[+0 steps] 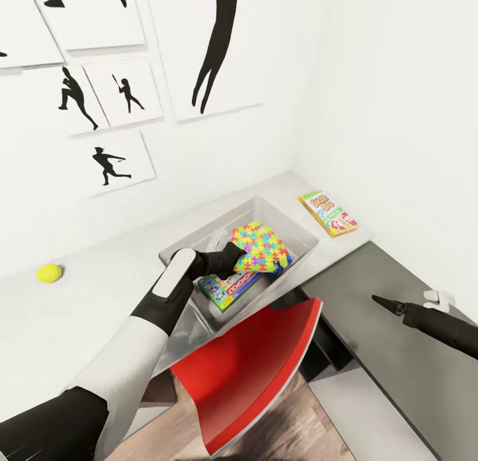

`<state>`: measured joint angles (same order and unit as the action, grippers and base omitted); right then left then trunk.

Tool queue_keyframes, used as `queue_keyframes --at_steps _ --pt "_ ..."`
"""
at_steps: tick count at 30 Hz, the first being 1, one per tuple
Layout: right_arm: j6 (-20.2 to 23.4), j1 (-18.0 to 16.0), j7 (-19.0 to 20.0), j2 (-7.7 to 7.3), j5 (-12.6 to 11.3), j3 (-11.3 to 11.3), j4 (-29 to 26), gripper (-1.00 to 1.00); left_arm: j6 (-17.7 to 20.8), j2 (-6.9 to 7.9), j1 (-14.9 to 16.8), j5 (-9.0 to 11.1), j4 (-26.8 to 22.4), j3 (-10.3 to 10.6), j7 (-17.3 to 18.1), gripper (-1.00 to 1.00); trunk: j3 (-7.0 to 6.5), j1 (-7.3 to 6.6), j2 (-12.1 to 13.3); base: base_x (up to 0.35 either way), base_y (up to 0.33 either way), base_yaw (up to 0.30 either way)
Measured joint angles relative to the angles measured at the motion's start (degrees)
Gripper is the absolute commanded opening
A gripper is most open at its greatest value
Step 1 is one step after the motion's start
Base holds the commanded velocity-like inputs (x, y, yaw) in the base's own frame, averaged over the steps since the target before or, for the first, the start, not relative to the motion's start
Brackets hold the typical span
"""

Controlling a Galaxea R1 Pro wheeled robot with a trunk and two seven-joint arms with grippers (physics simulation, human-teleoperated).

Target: Put all the toys in the child's room - the three board games (two on the bed and one on the table), the two jigsaw puzzles on the table, and the tennis ball on the table - inside the toy box on the table in the child's room.

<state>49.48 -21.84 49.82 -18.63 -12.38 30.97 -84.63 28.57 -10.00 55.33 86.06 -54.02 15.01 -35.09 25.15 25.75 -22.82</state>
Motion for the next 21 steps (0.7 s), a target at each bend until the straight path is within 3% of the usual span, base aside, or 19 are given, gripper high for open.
queue_keyframes --at_steps 21 --pt "0.0 0.0 0.0 0.00 0.0 0.0 0.0 1.00 0.0 0.00 0.0 -0.1 -1.1 0.1 -0.1 1.00 0.02 0.00 0.0 0.000 0.000 0.000"
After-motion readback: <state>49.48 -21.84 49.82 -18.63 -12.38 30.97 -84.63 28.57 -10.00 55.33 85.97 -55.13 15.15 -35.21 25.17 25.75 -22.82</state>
